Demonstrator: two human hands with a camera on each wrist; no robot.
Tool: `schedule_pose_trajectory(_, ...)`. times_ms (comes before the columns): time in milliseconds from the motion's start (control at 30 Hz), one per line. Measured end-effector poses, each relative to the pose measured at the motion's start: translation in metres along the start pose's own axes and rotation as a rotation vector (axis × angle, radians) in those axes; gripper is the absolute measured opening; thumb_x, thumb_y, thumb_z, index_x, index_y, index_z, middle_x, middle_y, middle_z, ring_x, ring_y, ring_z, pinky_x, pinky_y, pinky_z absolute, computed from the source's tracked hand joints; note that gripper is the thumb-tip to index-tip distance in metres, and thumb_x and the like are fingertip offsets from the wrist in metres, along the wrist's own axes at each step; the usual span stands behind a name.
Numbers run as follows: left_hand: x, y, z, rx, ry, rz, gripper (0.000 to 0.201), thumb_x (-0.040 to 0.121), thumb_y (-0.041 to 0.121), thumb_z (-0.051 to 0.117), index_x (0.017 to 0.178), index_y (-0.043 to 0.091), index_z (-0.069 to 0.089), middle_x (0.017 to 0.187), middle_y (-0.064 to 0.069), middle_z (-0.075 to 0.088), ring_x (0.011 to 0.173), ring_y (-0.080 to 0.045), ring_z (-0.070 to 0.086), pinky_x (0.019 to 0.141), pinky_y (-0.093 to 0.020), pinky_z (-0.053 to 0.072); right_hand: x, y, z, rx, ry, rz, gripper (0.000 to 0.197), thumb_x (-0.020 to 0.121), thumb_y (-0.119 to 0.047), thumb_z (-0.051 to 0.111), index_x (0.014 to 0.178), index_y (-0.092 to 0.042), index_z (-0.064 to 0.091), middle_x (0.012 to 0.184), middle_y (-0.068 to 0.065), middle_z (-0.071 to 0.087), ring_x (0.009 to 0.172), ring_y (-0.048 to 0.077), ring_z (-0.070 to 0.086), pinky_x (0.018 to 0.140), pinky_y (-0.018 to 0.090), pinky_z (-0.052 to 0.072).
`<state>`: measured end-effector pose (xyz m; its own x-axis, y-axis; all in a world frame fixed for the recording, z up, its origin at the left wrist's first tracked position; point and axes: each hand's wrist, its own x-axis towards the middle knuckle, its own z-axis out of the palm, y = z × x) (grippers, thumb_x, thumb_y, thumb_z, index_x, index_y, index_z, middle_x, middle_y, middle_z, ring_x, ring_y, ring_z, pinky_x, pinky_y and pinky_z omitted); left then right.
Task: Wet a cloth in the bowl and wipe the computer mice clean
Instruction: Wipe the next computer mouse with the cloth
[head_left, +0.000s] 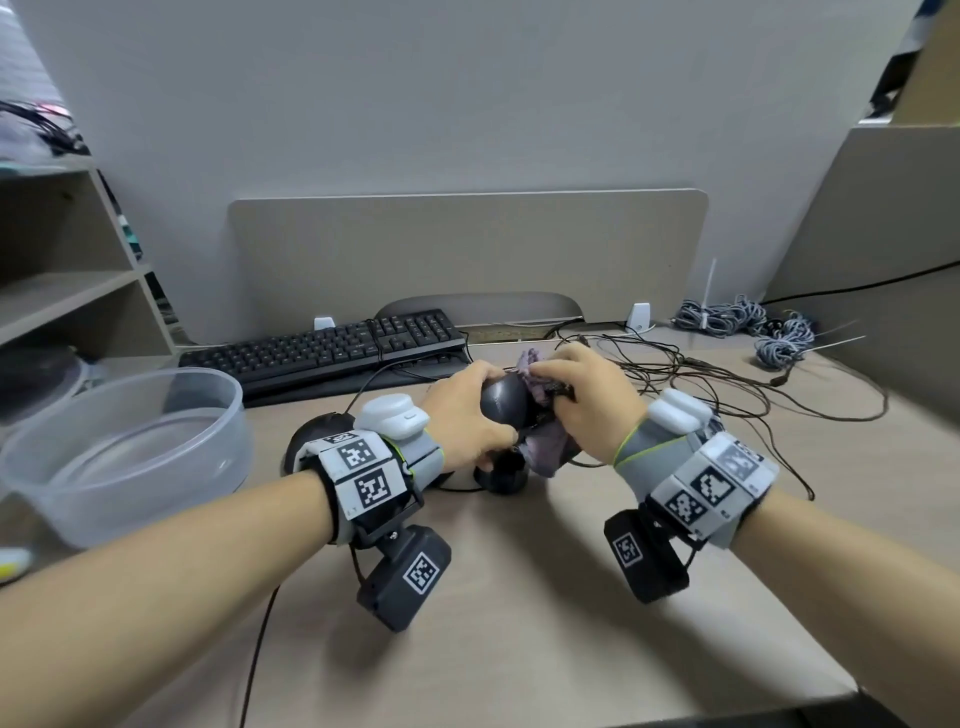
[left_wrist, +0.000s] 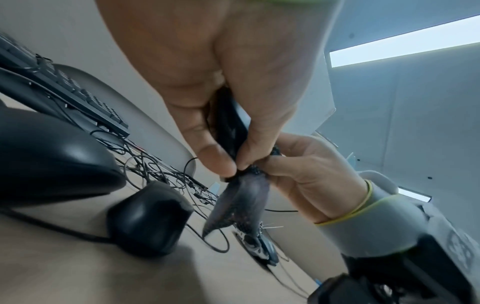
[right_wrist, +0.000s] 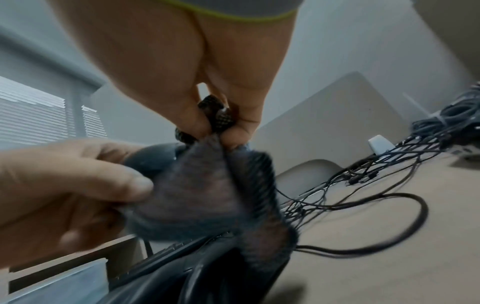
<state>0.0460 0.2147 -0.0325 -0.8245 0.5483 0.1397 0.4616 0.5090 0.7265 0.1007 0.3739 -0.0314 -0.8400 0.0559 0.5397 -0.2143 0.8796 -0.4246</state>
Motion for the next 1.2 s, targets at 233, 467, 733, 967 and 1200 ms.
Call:
schedule_pose_trajectory(233,0.002,0.001,-0.006,-0.103,-0.009,-0.031,0.044,0.053,0.021,0.073,0.096,0.026,0.063,0.085,-0.002,0.07,0.07,-0.03,0.072,0.061,-0.047,0.061,-0.022,-0.017,0.003,0.05,-0.084,-0.193,0.051,0.066,0.004,0.039,0.1,-0.016,0.071,0.109,0.015,0.058,0.099,0.027,0.057,0.086,0.025,0.042)
schedule_pose_trajectory(467,-0.001,-0.002,0.001,-0.07,-0.005,0.024,0.06,0.063,0.012,0.078,0.115,0.028,0.054,0.099,-0.003,0.064,0.067,-0.022,0.063,0.05,-0.033,0.056,0.004,-0.008,-0.002,0.019,-0.015,0.005,0.047,0.068,0.007,0.045,0.097,-0.018,0.073,0.102,0.01,0.062,0.098,0.029,0.057,0.083,0.026,0.041)
schedule_pose_trajectory(733,-0.001,-0.006,-0.001,-0.488,-0.028,-0.146,0.054,0.084,0.002,0.071,0.128,0.016,0.043,0.121,-0.009,0.064,0.09,-0.024,0.067,0.065,-0.048,0.061,-0.003,-0.018,0.002,0.085,0.011,-0.045,0.05,0.065,0.013,0.047,0.097,-0.016,0.072,0.098,0.01,0.061,0.093,0.027,0.056,0.074,0.017,0.033)
schedule_pose_trajectory(967,0.004,-0.005,-0.004,-0.223,0.113,-0.11,0.062,0.067,0.005,0.08,0.117,0.028,0.054,0.099,-0.001,0.073,0.082,-0.024,0.067,0.06,-0.04,0.061,0.004,-0.02,0.0,-0.047,0.002,-0.033,0.044,0.071,-0.01,0.036,0.095,-0.015,0.072,0.101,0.013,0.06,0.09,0.032,0.061,0.074,0.031,0.049)
schedule_pose_trajectory(1200,0.006,-0.005,-0.01,0.089,0.14,-0.098,0.08,0.052,0.037,0.069,0.128,0.036,0.045,0.111,0.01,0.071,0.105,-0.024,0.06,0.087,-0.042,0.052,0.008,-0.016,-0.005,-0.059,-0.082,-0.047,0.051,0.063,-0.015,0.033,0.097,-0.014,0.071,0.104,0.014,0.062,0.094,0.035,0.061,0.078,0.04,0.051)
